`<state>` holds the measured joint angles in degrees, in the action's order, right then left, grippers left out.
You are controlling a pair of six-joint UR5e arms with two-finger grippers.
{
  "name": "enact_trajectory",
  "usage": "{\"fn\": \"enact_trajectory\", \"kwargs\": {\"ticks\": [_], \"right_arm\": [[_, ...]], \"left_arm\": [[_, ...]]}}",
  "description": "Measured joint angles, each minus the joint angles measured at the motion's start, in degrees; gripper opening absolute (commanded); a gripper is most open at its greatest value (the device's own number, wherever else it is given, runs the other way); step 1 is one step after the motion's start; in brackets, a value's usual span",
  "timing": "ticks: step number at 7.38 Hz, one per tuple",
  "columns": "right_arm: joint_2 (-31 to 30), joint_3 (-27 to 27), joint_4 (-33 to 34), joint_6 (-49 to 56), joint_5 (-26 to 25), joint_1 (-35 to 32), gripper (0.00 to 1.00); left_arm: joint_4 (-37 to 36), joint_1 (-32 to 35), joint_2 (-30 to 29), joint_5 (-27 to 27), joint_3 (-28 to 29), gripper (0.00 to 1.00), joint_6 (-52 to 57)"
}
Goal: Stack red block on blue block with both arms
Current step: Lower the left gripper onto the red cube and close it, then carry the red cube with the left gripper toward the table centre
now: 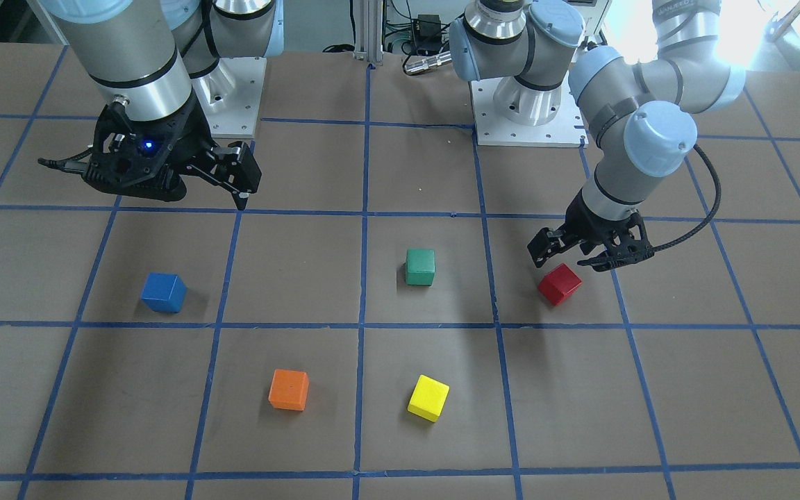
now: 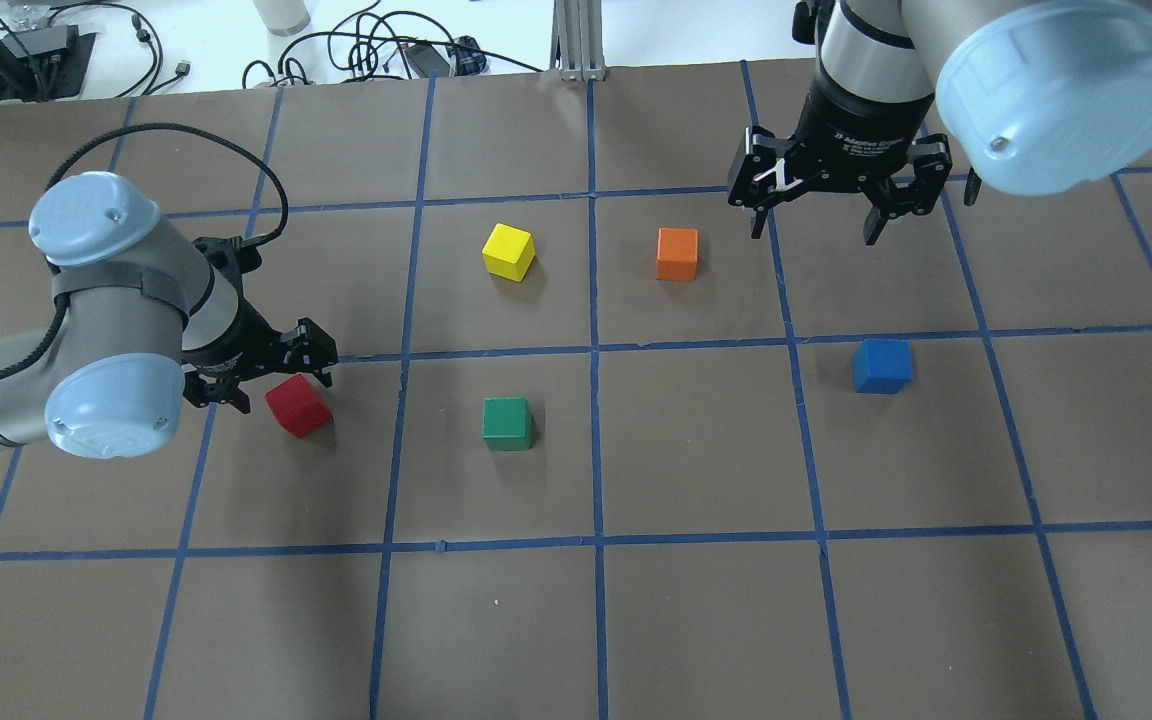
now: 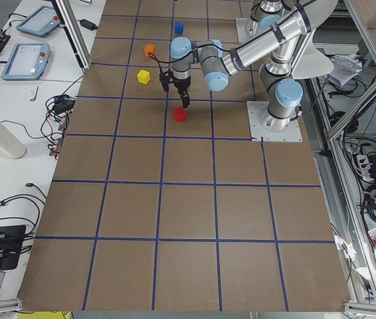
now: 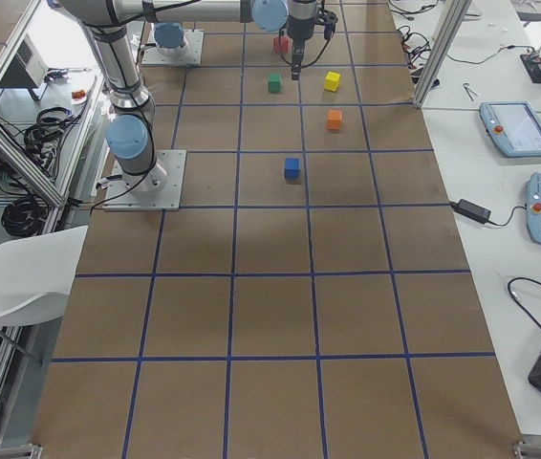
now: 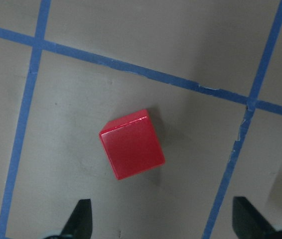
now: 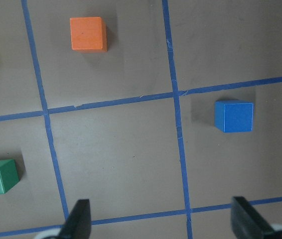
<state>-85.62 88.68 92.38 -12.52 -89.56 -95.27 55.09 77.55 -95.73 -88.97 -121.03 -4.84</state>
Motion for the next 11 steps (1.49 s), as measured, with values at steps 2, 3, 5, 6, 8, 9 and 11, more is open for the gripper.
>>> {"fn": "enact_trajectory", "kwargs": {"ticks": [2,3,5,6,8,9,11], "right_arm": [[0.0,0.0,0.0,-0.1,0.0,0.0,1.0],[0.0,0.1,-0.1,-0.2,0.0,0.0,1.0],[-0.1,0.3,-0.1,-0.2,-0.1,-0.1,1.0],[-0.1,0.6,-0.1,-0.2,-0.1,-0.1,1.0],[-0.2,1.0,0.0,-0.3,0.0,0.0,1.0],[-0.2,1.1,0.0,-0.3,0.0,-0.1,1.0],[-0.2,1.1,0.1,-0.2,0.0,0.0,1.0]], "left_arm": [[-2.7,-0.9,-2.7,-1.5,-0.7,1.0,-0.6],[-4.0,-1.3,-4.1,-1.7,-0.9,1.0,-0.9],[-6.7,-1.6,-6.7,-1.6,-1.1,0.8,-1.3],[-7.5,-1.6,-7.5,-1.6,-1.2,0.45,-1.3],[-7.7,-1.6,-7.9,-2.0,-0.8,0.15,-0.9],[-6.9,-1.5,-7.7,-2.1,0.2,0.1,-0.5],[0.9,0.4,-7.3,-2.2,7.2,0.12,0.5]]}}
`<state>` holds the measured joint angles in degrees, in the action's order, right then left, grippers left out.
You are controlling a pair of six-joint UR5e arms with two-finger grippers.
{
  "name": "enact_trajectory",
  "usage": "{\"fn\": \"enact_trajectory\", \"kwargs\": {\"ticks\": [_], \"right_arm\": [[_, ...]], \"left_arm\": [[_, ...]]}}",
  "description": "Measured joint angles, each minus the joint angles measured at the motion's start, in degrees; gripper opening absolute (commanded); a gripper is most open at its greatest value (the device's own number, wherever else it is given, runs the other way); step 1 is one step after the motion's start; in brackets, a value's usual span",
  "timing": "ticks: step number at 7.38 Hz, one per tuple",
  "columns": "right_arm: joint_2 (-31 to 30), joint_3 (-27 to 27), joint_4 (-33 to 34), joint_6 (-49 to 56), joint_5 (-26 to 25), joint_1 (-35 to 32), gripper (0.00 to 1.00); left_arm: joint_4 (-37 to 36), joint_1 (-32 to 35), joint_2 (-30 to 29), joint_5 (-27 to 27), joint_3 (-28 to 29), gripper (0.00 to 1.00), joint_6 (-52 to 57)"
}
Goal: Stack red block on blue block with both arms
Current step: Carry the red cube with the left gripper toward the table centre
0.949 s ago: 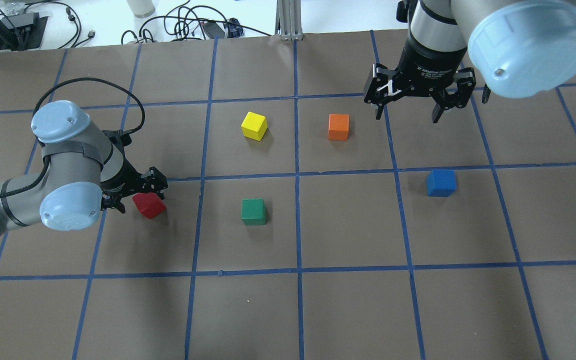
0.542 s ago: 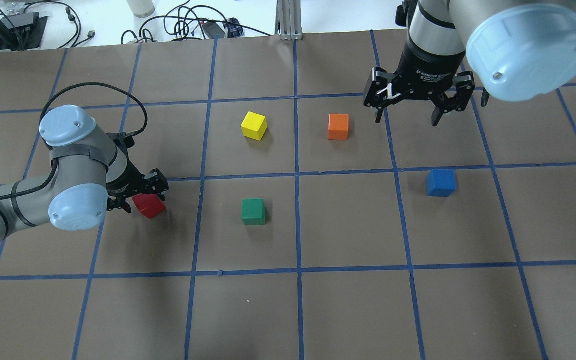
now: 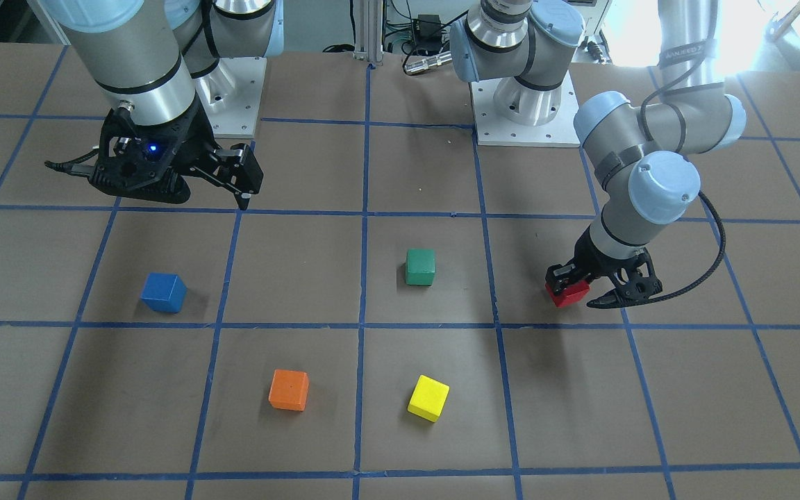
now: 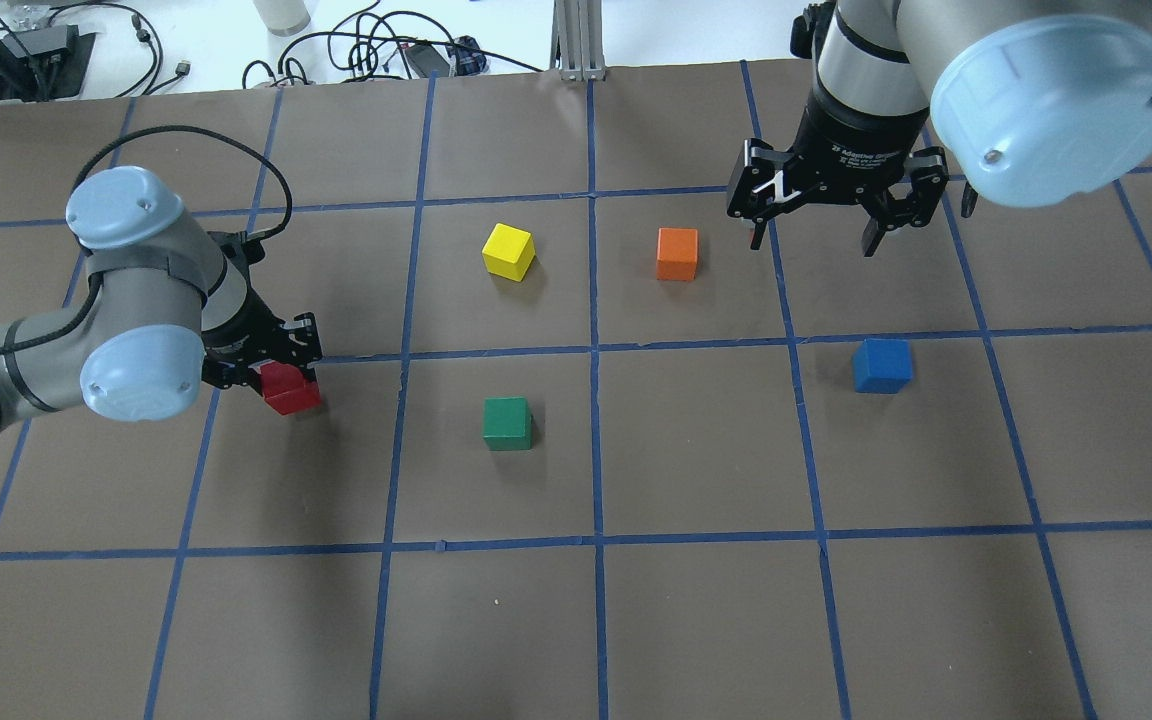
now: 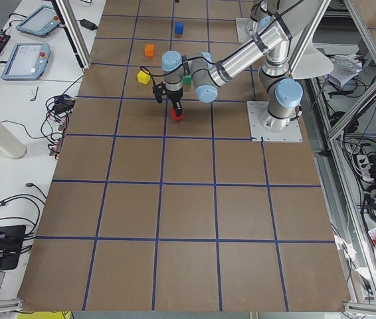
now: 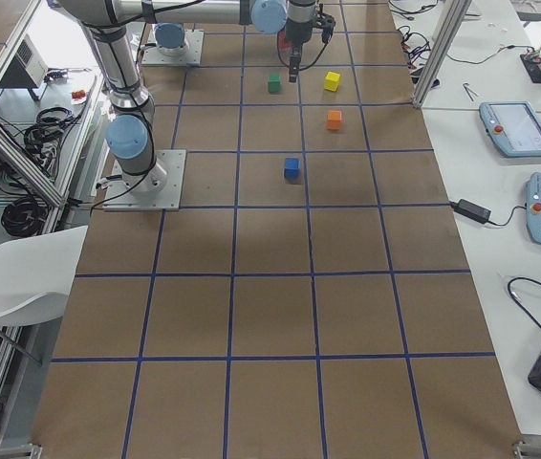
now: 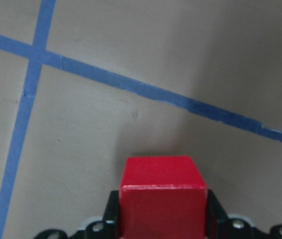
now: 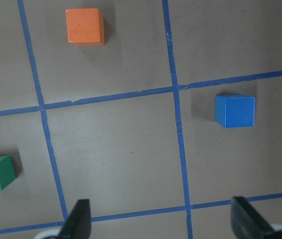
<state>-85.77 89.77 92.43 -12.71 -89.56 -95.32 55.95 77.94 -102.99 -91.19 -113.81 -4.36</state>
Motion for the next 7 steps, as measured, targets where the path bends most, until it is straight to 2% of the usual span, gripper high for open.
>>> {"fn": "enact_trajectory", "kwargs": {"ticks": [2,3,5,7], "right_arm": [[0.0,0.1,0.0,0.1,0.0,0.0,1.0],[0.1,0.1,0.0,0.1,0.0,0.0,1.0],[0.0,-0.1,0.0,0.7,-0.3,0.4,1.0],[-0.2,-0.2,0.0,1.4,-1.0,0.8,1.0]], "left_arm": [[9.6,7.4,0.1,0.0,10.3,0.12,-0.5],[11.3,12.9,-0.4,0.5,13.7,0.12,-3.5],[11.9,23.0,-3.1,3.6,17.8,0.1,-11.4],[9.6,30.4,-7.6,6.0,19.5,0.1,-17.2]]}}
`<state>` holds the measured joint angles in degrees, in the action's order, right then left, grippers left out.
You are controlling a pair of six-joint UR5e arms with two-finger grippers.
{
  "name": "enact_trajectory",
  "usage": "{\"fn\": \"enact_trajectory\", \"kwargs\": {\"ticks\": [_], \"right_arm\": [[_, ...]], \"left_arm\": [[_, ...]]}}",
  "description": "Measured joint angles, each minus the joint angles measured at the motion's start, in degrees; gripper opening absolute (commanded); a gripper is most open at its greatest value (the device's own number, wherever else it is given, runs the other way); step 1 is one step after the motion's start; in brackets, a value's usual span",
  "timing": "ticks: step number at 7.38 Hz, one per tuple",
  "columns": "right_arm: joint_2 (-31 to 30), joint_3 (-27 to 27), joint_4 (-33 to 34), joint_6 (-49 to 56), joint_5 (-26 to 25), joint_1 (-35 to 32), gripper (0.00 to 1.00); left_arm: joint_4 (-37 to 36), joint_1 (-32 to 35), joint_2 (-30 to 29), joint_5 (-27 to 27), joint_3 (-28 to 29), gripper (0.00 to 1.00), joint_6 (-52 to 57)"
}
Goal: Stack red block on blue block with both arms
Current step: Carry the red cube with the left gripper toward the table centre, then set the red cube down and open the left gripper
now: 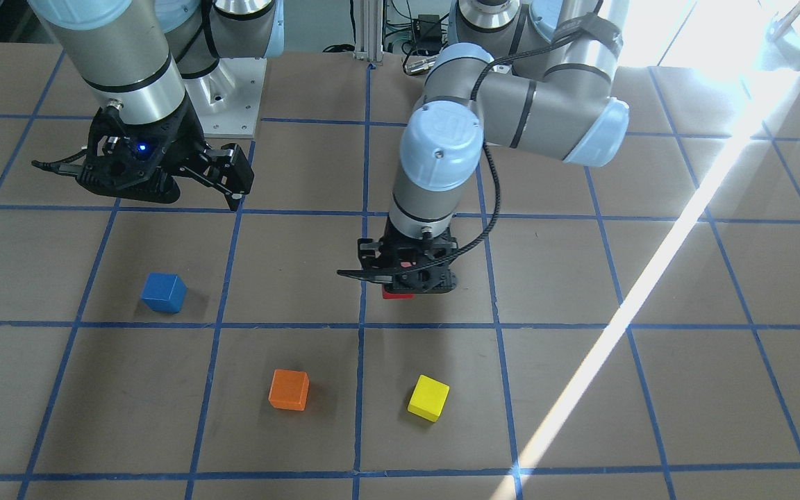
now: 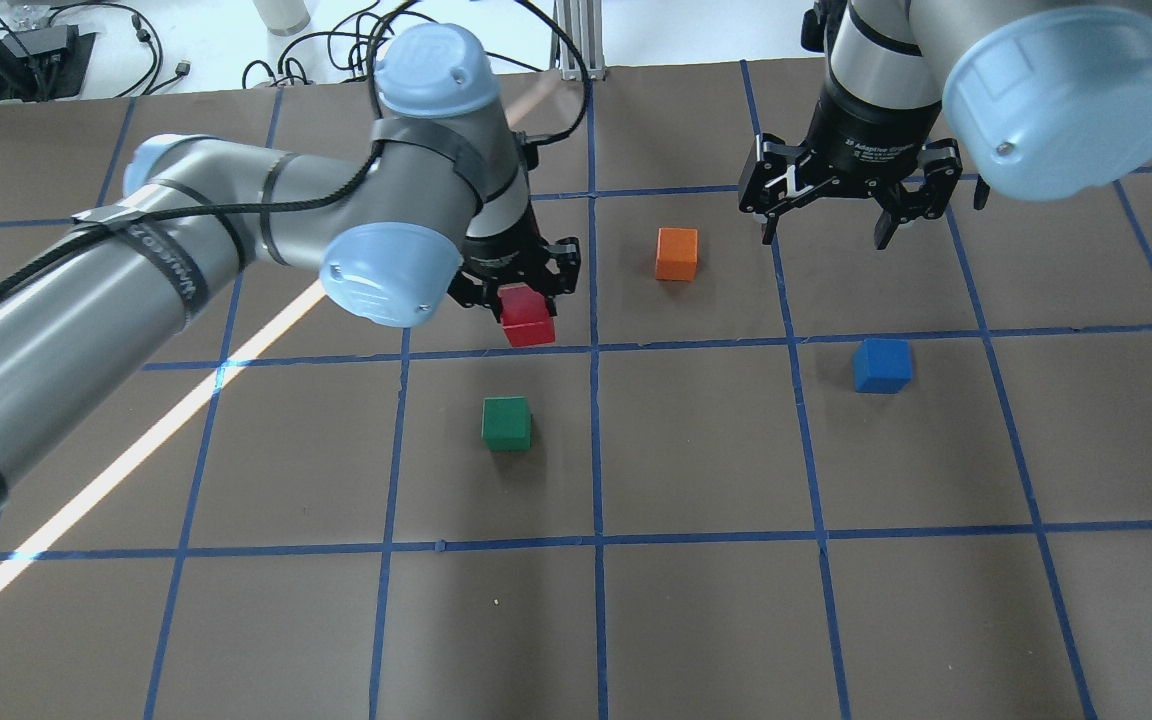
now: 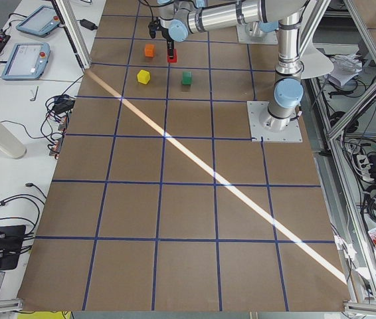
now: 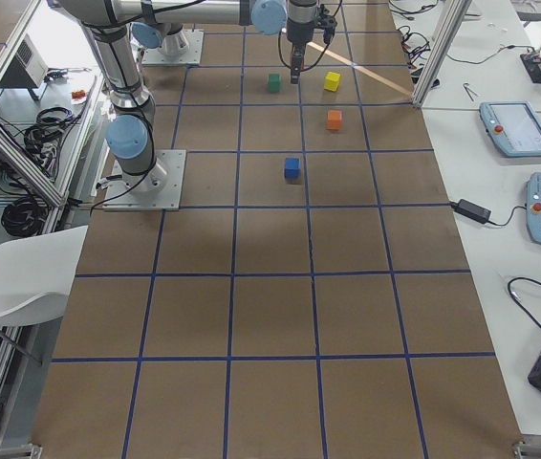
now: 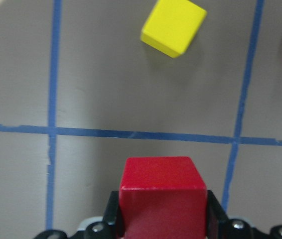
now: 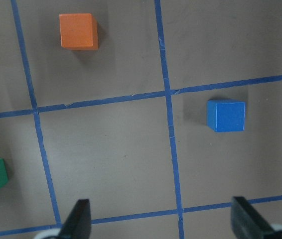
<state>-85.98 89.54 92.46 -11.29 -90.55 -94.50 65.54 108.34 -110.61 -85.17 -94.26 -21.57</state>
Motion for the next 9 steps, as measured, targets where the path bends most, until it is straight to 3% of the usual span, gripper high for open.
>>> {"fn": "enact_trajectory", "kwargs": {"ticks": [3,4,5,6,9], "right_arm": [[-0.1,-0.1,0.0,0.1,-0.4,0.1,1.0],[-0.1,-0.1,0.0,0.1,-0.4,0.1,1.0],[-0.1,-0.1,0.0,0.1,-0.4,0.1,1.0],[-0.1,-0.1,0.0,0.1,-0.4,0.1,1.0],[-0.1,0.0,0.0,-0.1,-0.3,0.0,1.0]], "left_arm": [[-4.2,5.5,-6.6,1.1,0.5,0.15,-2.8],[-4.9,6.3,-8.1,1.1,0.6,0.3,-2.9],[-5.6,6.9,-9.4,1.1,0.6,0.93,-3.0],[-6.2,7.2,-10.2,1.1,0.6,1.0,-3.0],[-7.0,7.1,-9.1,1.1,0.7,1.0,-2.4]]}}
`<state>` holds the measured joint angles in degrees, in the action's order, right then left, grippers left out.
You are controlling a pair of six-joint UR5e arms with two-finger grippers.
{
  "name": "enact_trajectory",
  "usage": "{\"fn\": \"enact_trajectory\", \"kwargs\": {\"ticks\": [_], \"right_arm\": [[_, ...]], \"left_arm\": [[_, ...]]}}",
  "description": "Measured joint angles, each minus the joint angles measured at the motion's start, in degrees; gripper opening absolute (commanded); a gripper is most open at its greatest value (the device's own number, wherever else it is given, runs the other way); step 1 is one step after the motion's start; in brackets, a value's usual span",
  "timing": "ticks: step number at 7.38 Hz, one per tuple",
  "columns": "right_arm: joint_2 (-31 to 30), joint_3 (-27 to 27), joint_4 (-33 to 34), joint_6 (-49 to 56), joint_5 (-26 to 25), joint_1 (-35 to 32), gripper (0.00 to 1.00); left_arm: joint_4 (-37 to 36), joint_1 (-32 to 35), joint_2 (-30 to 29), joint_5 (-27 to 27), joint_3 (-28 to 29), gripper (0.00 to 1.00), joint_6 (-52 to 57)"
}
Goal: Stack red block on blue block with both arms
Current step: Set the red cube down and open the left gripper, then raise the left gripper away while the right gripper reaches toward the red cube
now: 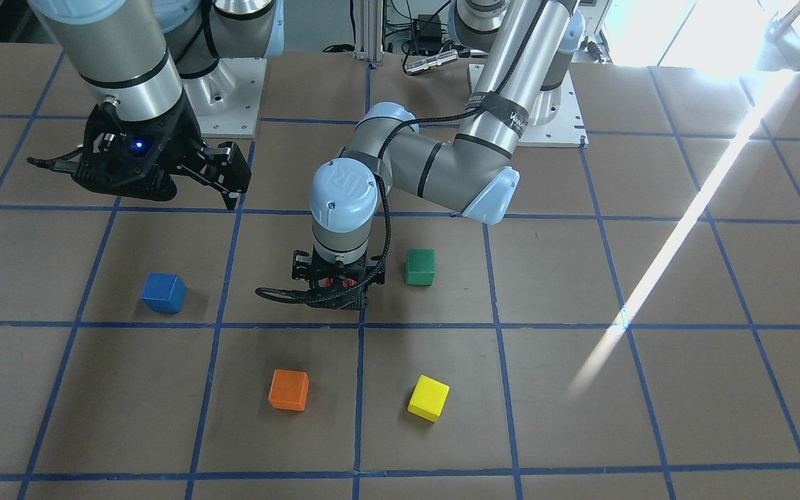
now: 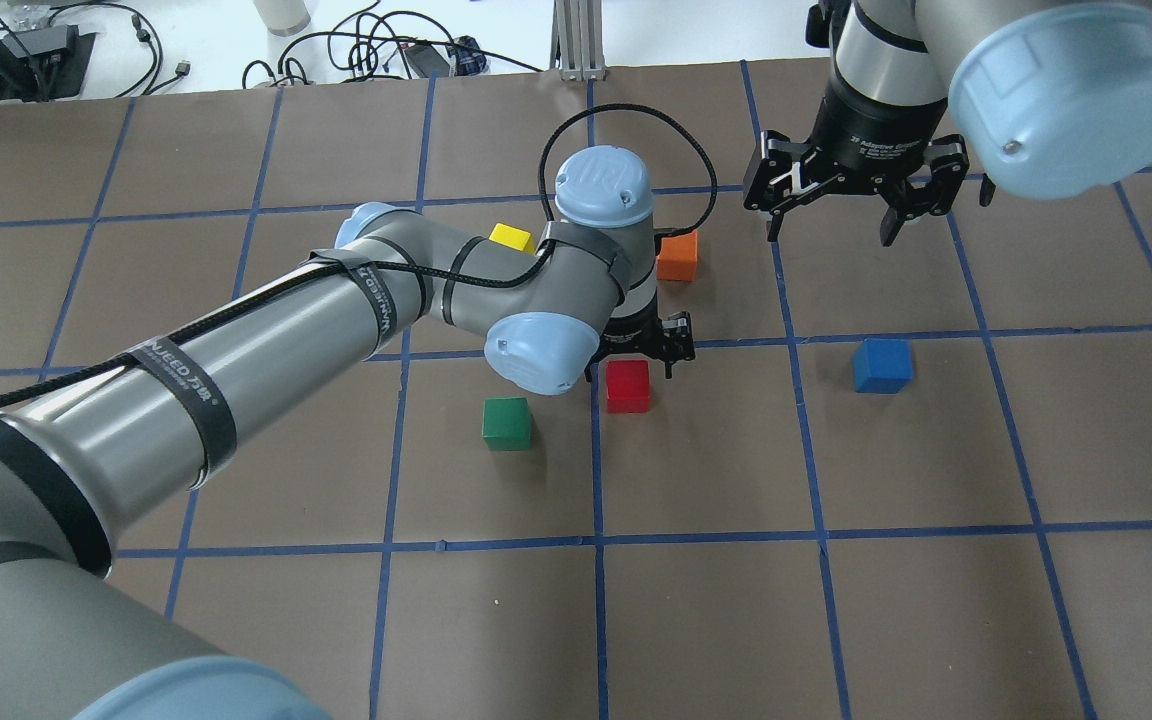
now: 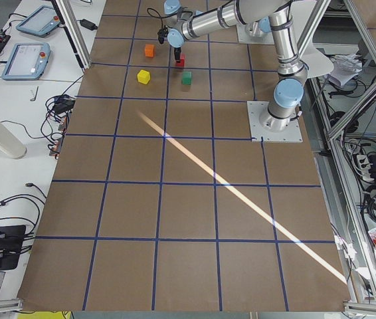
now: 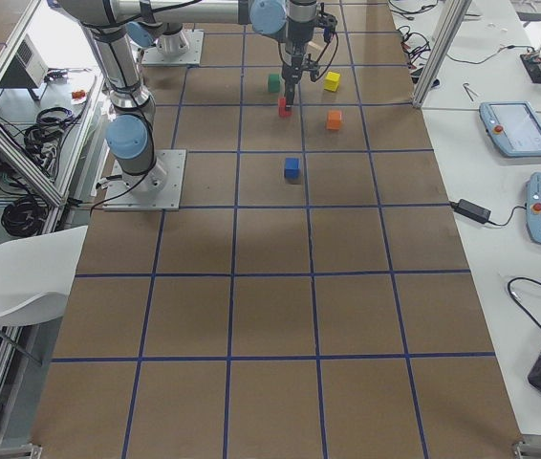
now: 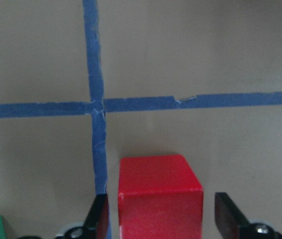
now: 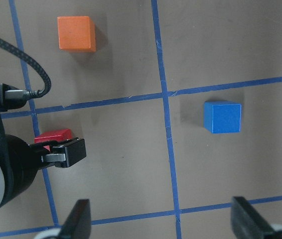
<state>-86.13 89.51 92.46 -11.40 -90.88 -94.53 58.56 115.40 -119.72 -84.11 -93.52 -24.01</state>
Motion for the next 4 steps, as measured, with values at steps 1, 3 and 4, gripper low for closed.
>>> {"fn": "enact_trajectory", "kwargs": {"ticks": [1,3,4], "right_arm": [[-0.1,0.1,0.0,-0.4,0.0,-0.1,1.0],[0.1,0.2,0.0,-2.7,0.4,-0.7,1.0],[0.4,0.4,0.0,-4.2,0.6,-1.5,1.0]], "left_arm": [[0.8,-0.8,1.7,-0.3,0.3,1.0,0.2],[5.7,-5.7,6.6,-1.9,0.7,1.0,1.9],[9.0,-9.0,9.4,-2.5,0.7,1.0,4.7]]}}
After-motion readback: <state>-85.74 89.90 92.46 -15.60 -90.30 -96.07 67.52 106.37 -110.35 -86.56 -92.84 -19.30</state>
